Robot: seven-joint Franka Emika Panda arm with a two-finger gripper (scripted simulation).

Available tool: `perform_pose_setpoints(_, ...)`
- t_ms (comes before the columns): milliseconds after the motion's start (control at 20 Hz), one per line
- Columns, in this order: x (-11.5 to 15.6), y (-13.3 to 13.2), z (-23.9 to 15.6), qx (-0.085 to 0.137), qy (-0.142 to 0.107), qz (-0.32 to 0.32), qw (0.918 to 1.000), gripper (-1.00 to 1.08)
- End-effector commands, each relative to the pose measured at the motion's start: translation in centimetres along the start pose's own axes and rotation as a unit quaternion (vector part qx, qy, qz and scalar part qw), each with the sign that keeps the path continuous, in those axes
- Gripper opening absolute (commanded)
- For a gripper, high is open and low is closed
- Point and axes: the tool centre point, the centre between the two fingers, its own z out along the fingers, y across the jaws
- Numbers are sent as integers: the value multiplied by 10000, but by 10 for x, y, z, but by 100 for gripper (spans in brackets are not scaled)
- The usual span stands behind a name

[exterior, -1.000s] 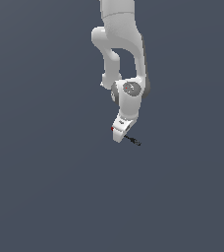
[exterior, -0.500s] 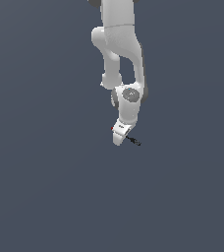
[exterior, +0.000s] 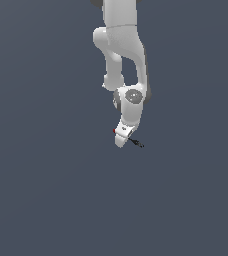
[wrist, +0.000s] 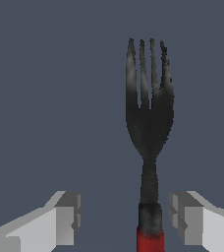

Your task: Pick up the object and move it to a goal position.

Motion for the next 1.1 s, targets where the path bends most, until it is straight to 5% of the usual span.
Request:
perform_pose_setpoints(0,0,0,0,0,1,0,10000,-100)
perform_pose_setpoints(500,-24,15,-21,-1,0,1,10000,-100)
perform_pose_setpoints(1050,-96,61,-84,1,5,9,10000,-100)
